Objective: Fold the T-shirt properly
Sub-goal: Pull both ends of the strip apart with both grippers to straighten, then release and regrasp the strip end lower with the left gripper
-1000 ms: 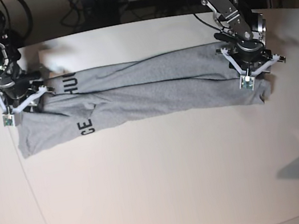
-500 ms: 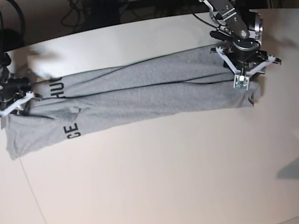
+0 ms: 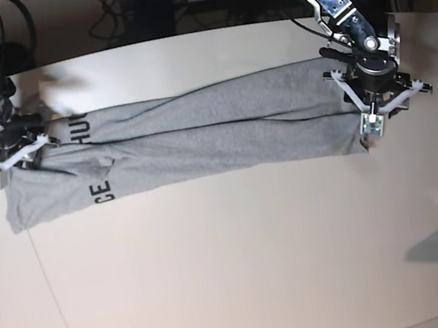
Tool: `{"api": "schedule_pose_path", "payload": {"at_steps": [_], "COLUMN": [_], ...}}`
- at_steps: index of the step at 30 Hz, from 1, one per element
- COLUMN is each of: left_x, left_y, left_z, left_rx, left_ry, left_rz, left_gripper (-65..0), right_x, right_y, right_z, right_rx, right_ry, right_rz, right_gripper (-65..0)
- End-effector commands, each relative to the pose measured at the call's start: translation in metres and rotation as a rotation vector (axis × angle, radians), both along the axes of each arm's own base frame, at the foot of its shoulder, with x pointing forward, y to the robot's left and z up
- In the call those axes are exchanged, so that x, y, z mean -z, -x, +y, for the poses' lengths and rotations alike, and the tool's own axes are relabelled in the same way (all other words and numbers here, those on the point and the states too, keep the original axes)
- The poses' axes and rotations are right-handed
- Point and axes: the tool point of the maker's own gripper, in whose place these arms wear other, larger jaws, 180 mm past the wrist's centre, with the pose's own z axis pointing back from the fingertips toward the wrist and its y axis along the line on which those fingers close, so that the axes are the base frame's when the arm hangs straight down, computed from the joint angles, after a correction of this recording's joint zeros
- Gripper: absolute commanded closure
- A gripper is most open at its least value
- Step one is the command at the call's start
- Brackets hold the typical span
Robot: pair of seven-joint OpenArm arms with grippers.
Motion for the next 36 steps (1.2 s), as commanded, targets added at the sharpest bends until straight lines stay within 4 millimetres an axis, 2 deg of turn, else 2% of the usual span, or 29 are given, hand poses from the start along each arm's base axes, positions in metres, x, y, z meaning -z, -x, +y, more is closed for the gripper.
{"api": "schedule_pose_path", "payload": {"at_steps": [1, 8, 12, 15, 20, 24, 27, 31, 36], "left_x": [-0.016, -0.031, -0.045, -0.048, -0.057, -0.070, -0.084, -0.081, -0.039], "left_y": [-0.010, -0.013, -0.019, -0.022, -0.028, -0.032, -0.035, -0.033, -0.043], "left_z": [0.003, 0.028, 0.036, 0.035, 0.042, 0.049, 0.056, 0.065, 0.056], "left_rx": [-0.003, -0.149, -0.192, -0.190, -0.264, -0.359, -0.417, -0.492, -0.448], "left_ry": [-0.013, -0.030, -0.038, -0.037, -0.021, 0.000, 0.002, 0.020, 0.079], "left_rz": [-0.059, -0.020, -0.041, -0.051, -0.028, 0.009, 0.031, 0.128, 0.263], "left_gripper": [-23.9, -24.0, -24.0, -24.0, -24.5, -35.1, -37.0, -37.1, -37.1], "right_x": [0.005, -0.023, -0.033, -0.040, -0.058, -0.065, -0.065, -0.065, -0.062], "right_y": [0.012, 0.002, 0.001, -0.001, -0.007, -0.009, -0.009, -0.009, -0.006], "right_z": [-0.006, 0.009, 0.021, 0.030, 0.021, 0.024, 0.024, 0.025, 0.025], "right_rx": [0.018, -0.021, -0.050, -0.053, -0.017, -0.027, -0.027, -0.029, -0.030], "right_ry": [0.005, -0.008, -0.030, -0.052, -0.050, -0.047, -0.047, -0.049, -0.049], "right_rz": [0.063, -0.019, -0.013, -0.034, -0.086, -0.106, -0.106, -0.105, -0.095], "right_gripper": [-19.6, -20.2, -28.7, -29.2, -29.2, -29.2, -29.2, -29.2, -29.2]}}
